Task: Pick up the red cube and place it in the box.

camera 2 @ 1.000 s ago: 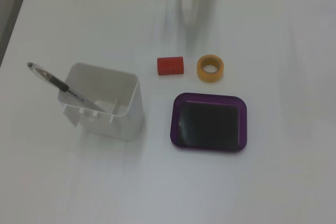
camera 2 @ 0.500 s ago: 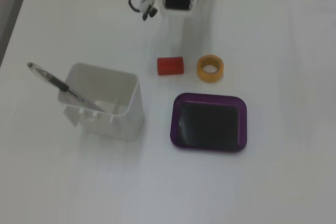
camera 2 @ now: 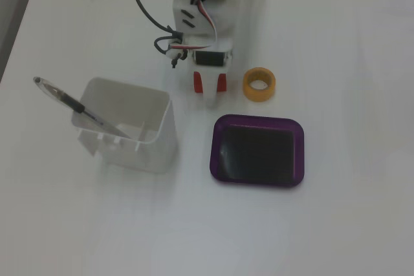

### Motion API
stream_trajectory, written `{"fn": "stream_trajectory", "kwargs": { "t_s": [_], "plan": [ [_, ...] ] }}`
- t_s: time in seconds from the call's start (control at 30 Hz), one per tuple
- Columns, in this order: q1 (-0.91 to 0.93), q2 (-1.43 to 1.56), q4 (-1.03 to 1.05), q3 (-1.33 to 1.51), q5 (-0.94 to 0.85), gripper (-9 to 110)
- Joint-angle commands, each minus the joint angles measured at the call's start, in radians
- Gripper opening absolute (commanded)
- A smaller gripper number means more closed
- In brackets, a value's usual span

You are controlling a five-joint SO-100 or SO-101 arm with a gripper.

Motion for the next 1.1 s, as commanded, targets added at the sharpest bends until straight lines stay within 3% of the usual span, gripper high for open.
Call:
{"fn": "stream_trajectory", "kwargs": {
  "t_s": [0.0,0.6,0.97,1.07],
  "plan": [
    [0.025,0.008,-0.002,-0.029,-0.037,26],
    [0.060,0.006,-0.110,0.095,-0.063,25],
    [0.060,0.008,-0.104,0.092,-0.055,-1],
    [0.054,0.028,-0.080,0.091,-0.052,-1]
  ]
}}
